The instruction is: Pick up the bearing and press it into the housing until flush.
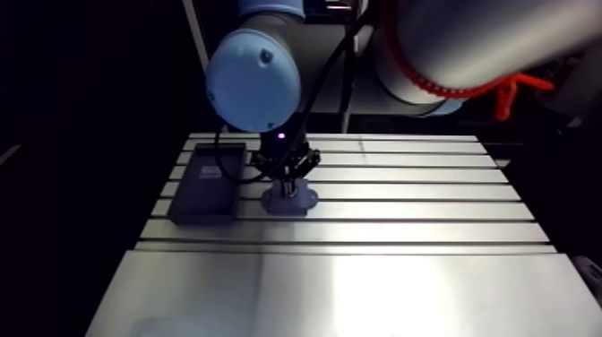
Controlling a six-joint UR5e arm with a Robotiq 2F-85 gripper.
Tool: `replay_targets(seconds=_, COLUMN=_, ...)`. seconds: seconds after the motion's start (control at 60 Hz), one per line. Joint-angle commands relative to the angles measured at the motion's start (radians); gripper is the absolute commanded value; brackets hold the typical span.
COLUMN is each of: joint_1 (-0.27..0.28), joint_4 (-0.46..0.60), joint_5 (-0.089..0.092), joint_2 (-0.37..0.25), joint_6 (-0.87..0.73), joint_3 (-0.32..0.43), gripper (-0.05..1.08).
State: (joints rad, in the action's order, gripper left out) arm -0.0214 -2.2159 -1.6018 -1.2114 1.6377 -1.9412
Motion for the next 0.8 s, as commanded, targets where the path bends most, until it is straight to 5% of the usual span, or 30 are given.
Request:
replay_targets(seconds=0.017, joint_1=0.0, joint_4=0.0, joint_5=0.0, joint_2=0.0, joint_6=0.0, joint_3=0.0, gripper=1.04)
replay_targets(seconds=0.8, joint_1=0.0, joint_4=-0.025, joint_5=0.001, joint_2=0.008, joint_6=0.007, joint_3=0.0, gripper=1.04)
